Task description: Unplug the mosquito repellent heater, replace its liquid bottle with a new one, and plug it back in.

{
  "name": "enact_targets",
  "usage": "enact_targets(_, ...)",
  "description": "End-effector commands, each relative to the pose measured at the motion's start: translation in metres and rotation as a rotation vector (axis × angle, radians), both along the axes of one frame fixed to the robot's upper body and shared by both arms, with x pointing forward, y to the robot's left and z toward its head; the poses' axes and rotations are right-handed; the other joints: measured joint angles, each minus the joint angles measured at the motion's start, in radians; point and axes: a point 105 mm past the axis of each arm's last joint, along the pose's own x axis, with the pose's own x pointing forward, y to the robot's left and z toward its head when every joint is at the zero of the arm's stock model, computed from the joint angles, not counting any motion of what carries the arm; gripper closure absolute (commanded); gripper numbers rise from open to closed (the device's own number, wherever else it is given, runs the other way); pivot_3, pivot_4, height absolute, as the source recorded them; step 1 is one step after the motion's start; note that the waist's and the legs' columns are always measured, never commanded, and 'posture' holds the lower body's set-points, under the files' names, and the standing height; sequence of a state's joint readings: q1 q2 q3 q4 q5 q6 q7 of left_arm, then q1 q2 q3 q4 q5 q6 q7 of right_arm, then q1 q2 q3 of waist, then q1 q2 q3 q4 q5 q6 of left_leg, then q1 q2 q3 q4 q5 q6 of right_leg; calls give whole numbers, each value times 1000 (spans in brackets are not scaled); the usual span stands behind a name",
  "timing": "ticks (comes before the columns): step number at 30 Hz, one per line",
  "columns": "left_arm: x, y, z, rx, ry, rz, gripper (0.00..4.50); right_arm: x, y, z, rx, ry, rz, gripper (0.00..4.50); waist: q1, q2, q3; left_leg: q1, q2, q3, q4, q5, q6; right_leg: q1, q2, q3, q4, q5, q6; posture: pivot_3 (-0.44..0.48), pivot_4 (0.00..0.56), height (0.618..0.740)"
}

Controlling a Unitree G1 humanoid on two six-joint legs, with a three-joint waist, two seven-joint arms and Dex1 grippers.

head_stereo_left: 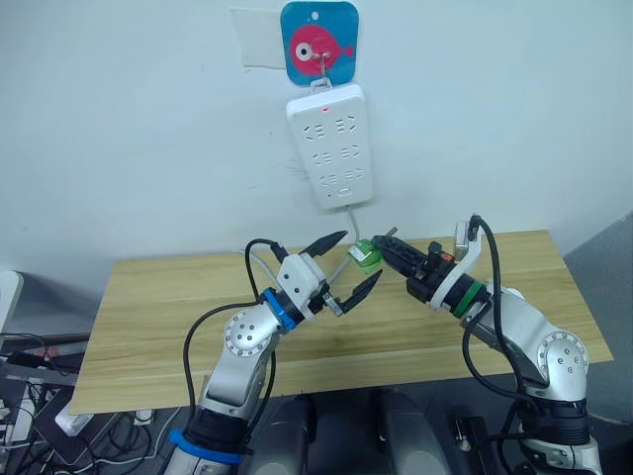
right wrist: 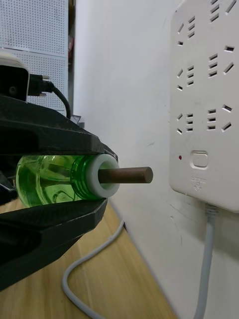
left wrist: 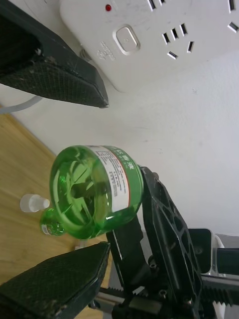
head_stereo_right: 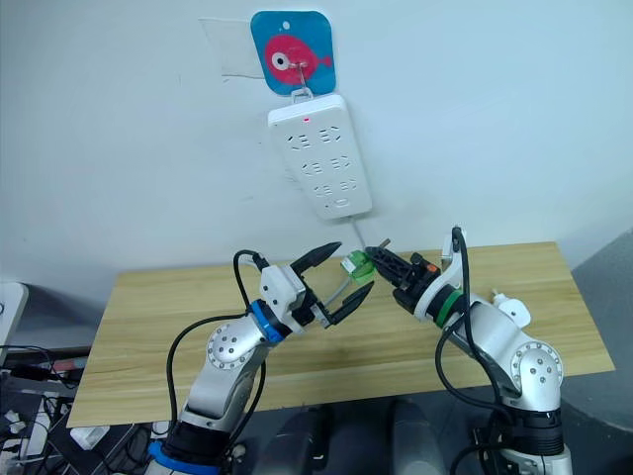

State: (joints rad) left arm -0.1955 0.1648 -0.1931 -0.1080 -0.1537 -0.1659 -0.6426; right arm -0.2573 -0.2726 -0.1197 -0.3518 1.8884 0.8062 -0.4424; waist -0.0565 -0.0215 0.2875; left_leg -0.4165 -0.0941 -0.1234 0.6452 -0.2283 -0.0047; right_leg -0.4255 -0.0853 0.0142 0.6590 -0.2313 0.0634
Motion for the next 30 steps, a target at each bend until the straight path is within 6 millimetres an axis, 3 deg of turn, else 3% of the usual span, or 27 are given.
enact_targets(1,-4,-6,8,-26,-38,-25,0,-9,5,14,28,-52,32,3637,0,0,0,0,0,0,0,0,0,0,0,0,0,0,0,-95,263,740)
enact_targets(7,-4,-7,9,-37,-35,-30,0,-10,6,15,36,-48,35,3637,0,0,0,0,0,0,0,0,0,0,0,0,0,0,0,-103,260,740)
enact_targets(14,-3,-6,9,-49,-31,-16,2146,-11,7,16,39,-51,41,3637,0,0,0,0,0,0,0,0,0,0,0,0,0,0,0,-101,259,740)
enact_targets(21,-3,-6,9,-55,-31,-10,2249,-12,8,14,24,-50,40,3637,0,0,0,0,0,0,0,0,0,0,0,0,0,0,0,-99,254,740)
enact_targets(26,-3,-3,6,-41,-19,-8,2249,-14,-2,8,-106,-85,46,1924,0,0,0,0,0,0,0,0,0,0,0,0,0,0,0,-101,250,740)
enact_targets(30,-3,5,2,-20,-18,-13,2249,-23,-33,-8,-390,-83,103,421,4,0,-1,0,-1,0,0,0,0,0,0,0,-1,0,0,-107,253,740)
